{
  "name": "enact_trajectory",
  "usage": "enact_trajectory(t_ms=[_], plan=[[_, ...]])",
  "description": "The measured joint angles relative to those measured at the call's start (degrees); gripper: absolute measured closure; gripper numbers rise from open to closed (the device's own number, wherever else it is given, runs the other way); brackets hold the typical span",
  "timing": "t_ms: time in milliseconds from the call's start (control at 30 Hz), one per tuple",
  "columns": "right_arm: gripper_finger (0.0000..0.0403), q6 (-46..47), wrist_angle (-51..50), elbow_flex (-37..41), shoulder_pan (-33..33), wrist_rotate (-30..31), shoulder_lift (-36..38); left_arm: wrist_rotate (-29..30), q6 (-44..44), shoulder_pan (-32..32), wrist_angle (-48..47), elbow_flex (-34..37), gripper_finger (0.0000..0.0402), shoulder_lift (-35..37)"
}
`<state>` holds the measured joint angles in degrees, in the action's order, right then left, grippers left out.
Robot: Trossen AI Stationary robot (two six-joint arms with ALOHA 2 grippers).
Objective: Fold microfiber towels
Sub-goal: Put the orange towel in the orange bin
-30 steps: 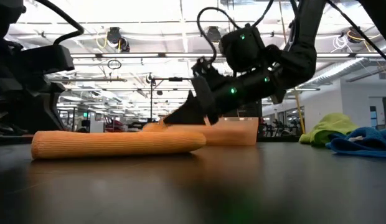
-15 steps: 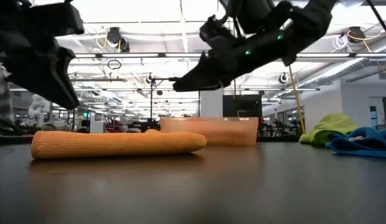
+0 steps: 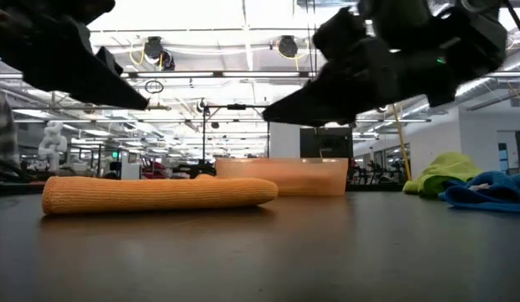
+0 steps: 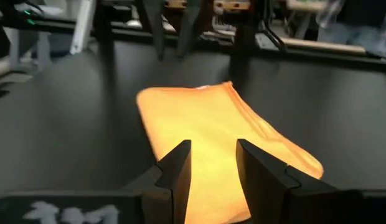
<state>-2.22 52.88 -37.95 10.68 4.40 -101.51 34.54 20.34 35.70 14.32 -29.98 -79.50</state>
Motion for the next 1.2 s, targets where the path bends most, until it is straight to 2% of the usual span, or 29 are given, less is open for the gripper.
enact_trajectory(t_ms=[133,267,733,1200], plan=[[0.0283,0.0,8.16,3.45,0.77,0.02,0.0,4.6,-2.1,-1.02,6.25,1.7,0.0314,-0.37],[0.0283,0.02,12.21,4.98,1.62,0.02,0.0,5.36,-2.09,-2.15,7.3,1.82,0.0314,-0.42],[0.0283,-2.71,12.46,5.03,0.99,0.02,0.0,4.44,-1.78,-2.88,7.41,1.82,0.0314,-0.42],[0.0283,0.93,12.46,5.03,0.69,0.0,-0.02,4.45,-0.33,-3.01,7.46,1.82,0.0314,-0.42]])
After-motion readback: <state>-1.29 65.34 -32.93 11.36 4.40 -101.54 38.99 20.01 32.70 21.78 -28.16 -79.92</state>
